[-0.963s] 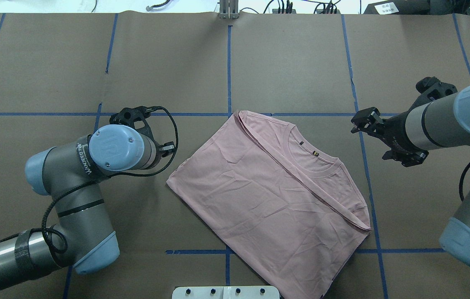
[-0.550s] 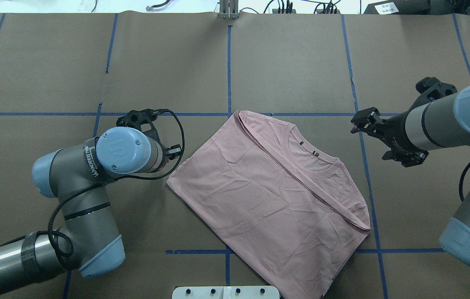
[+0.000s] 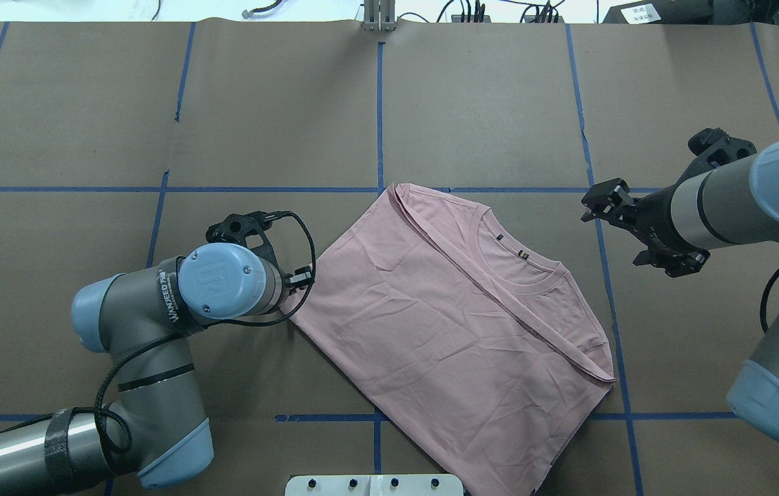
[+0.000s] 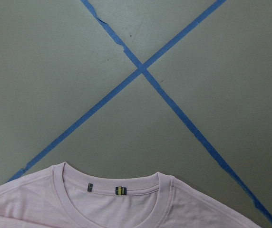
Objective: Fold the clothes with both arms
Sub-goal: 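Position the left gripper at the shirt's edge nearest it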
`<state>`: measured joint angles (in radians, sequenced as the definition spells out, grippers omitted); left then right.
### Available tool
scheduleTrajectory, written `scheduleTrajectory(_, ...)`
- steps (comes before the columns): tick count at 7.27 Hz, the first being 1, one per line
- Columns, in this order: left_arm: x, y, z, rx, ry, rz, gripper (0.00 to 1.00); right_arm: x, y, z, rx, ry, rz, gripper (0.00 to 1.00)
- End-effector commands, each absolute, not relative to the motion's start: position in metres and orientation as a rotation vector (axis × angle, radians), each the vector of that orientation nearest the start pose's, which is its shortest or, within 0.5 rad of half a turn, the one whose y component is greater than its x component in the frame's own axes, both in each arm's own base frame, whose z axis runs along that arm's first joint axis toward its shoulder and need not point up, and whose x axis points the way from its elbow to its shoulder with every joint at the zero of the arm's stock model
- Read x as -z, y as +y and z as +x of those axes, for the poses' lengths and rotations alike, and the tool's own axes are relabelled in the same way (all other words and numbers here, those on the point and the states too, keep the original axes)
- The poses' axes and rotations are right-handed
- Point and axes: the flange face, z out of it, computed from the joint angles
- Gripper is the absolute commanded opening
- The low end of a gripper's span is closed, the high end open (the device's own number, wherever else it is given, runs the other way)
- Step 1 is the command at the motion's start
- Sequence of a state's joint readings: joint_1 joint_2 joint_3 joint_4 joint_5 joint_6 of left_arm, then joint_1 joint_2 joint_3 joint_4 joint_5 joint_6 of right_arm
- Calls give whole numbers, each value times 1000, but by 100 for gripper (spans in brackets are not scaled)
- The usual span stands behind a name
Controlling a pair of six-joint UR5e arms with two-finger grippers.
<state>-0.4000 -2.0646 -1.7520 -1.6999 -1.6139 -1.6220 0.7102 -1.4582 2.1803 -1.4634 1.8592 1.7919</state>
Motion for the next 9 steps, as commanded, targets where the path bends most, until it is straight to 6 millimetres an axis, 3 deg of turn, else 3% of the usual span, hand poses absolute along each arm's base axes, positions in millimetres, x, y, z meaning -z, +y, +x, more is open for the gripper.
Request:
scheduleTrajectory(1, -291, -365, 551, 399, 802, 94, 48, -317, -392, -295, -752, -886, -66, 100)
scheduleTrajectory(2, -296, -361, 553, 394, 794, 91, 48, -317, -392, -295, -751, -886, -67, 100)
scheduleTrajectory(4, -294, -361, 553, 394, 796, 91, 37, -316, -392, -296, -749, -887, -69, 100)
scheduleTrajectory(5, -294, -361, 553, 393, 796, 89, 0, -317, -392, -297, -749, -886, -70, 100)
scheduleTrajectory(9, -288, -364, 544, 388, 790, 102, 0, -317, -391, -300, -743, -885, -72, 100)
